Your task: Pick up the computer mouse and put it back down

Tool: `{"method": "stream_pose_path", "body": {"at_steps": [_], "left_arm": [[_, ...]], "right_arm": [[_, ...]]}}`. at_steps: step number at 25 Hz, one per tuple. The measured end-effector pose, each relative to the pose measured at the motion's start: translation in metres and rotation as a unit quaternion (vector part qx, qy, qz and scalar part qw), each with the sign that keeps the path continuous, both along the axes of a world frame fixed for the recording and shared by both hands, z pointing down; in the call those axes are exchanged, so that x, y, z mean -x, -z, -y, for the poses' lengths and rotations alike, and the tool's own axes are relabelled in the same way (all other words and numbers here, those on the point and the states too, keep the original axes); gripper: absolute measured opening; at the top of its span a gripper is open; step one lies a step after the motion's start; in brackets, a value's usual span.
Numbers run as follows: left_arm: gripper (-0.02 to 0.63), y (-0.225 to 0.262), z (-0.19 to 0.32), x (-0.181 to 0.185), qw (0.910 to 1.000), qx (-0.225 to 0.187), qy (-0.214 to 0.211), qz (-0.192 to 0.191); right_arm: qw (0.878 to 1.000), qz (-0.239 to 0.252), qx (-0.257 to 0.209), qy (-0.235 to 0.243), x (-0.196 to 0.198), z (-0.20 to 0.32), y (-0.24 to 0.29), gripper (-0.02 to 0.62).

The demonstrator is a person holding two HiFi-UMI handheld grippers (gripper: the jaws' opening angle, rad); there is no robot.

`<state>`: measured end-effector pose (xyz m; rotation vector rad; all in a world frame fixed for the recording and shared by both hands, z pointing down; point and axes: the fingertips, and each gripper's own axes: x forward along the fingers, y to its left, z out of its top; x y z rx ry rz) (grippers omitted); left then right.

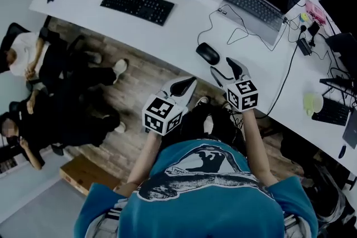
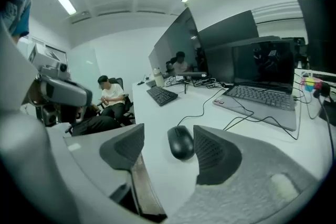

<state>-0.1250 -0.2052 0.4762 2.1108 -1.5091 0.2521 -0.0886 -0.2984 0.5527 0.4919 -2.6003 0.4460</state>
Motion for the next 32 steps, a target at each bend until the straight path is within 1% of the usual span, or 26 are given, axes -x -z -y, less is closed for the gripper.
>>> {"method": "stream_pose_path", "body": {"at_steps": [3,6,10,18,22,27,32], "left_arm": [[0.012,-0.001,0.004,-0.005,0.9993,-0.002,-0.036,0.001],[0.011,-0.003,0.008,-0.014,0.9973,-0.005,-0.074,0.002],[0.012,0.003,0.014,-0.033,0.9927,-0.014,-0.12,0.0],[0.012,0.005,0.016,-0.079,0.9809,-0.032,-0.192,-0.004],[0.012,0.006,0.013,-0.098,0.9782,-0.036,-0.204,-0.002],[0.012,0.015,0.007,-0.12,0.9786,-0.046,-0.201,-0.001],[0.012,0.027,-0.01,-0.151,0.9762,-0.057,-0.209,0.005]], "right_arm": [[0.999,0.027,-0.012,-0.036,-0.018,-0.006,0.024,0.264],[0.996,0.041,-0.023,-0.07,-0.038,-0.011,0.041,0.255],[0.991,0.063,-0.017,-0.117,-0.067,-0.018,0.062,0.241],[0.983,0.066,-0.028,-0.171,-0.114,-0.033,0.076,0.198],[0.98,0.072,-0.038,-0.181,-0.132,-0.041,0.08,0.157],[0.978,0.088,-0.052,-0.183,-0.153,-0.059,0.093,0.089],[0.976,0.1,-0.061,-0.183,-0.178,-0.077,0.102,0.007]]}}
